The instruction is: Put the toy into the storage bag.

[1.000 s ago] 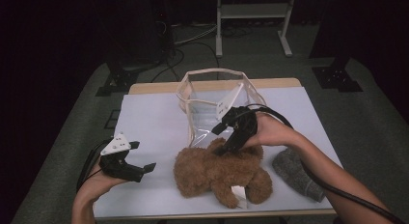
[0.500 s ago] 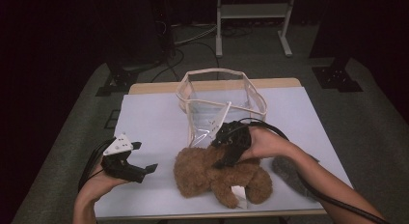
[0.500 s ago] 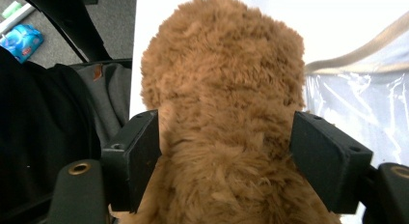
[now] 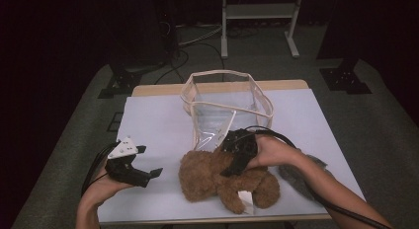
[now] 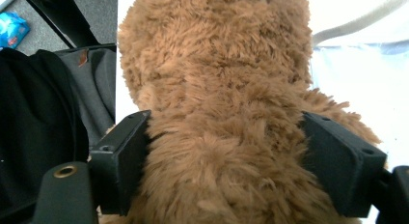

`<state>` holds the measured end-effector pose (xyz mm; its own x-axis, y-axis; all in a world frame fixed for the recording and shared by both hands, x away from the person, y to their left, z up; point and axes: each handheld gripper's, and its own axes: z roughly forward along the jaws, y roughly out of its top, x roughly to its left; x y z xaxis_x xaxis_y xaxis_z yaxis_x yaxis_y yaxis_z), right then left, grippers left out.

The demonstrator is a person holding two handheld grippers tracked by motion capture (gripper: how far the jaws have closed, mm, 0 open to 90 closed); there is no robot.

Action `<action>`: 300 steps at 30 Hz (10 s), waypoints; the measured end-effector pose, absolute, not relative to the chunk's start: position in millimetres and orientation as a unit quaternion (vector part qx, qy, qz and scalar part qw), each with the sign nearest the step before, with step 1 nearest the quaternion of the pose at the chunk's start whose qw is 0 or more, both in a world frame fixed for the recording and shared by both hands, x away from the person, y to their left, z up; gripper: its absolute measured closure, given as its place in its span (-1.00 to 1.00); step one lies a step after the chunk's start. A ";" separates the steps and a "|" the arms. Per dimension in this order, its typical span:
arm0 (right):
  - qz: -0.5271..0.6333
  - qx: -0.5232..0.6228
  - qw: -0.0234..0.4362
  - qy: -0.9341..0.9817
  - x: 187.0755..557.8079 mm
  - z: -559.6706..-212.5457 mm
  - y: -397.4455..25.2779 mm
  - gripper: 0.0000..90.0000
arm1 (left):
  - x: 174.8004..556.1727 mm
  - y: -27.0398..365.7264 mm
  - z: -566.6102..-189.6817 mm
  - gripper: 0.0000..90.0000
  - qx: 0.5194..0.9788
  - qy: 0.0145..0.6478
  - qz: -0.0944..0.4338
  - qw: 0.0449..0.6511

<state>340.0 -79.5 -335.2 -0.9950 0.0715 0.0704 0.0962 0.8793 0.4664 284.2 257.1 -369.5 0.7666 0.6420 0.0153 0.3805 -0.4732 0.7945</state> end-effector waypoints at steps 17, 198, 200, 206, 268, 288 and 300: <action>-0.261 -0.053 0.019 -0.964 333.3 -357.1 -103.4 -0.63 | 284.6 255.7 -370.8 -0.93 0.846 0.301 0.155 0.411; -0.324 -0.068 -0.061 -0.942 465.0 -91.5 -69.6 0.39 | 295.8 289.4 -388.7 -0.94 0.830 0.346 0.142 0.414; -0.323 -0.075 -0.064 -0.941 472.6 -91.9 -70.0 0.39 | 296.1 289.6 -389.0 -0.94 0.830 0.347 0.141 0.413; -0.322 -0.089 -0.063 -0.940 487.6 -93.3 -73.2 0.39 | 296.3 289.9 -389.5 -0.94 0.831 0.347 0.141 0.411; -0.339 -0.072 -0.043 -0.937 454.4 -124.9 -56.0 0.37 | 295.5 281.2 -394.7 -0.94 0.843 0.339 0.130 0.396; -0.328 -0.151 -0.034 -0.932 496.4 -170.7 -92.1 0.37 | 296.1 283.2 -397.2 -0.94 0.843 0.343 0.129 0.394; -0.343 -0.205 -0.048 -0.915 505.6 -168.3 -122.5 0.37 | 297.6 279.8 -399.7 -0.94 0.848 0.339 0.125 0.386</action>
<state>505.6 -122.5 -168.3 -0.9114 0.4080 0.0531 0.3425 0.6808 0.6475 297.6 279.8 -399.7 0.7386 0.6723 -0.0503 0.4793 -0.4711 0.7405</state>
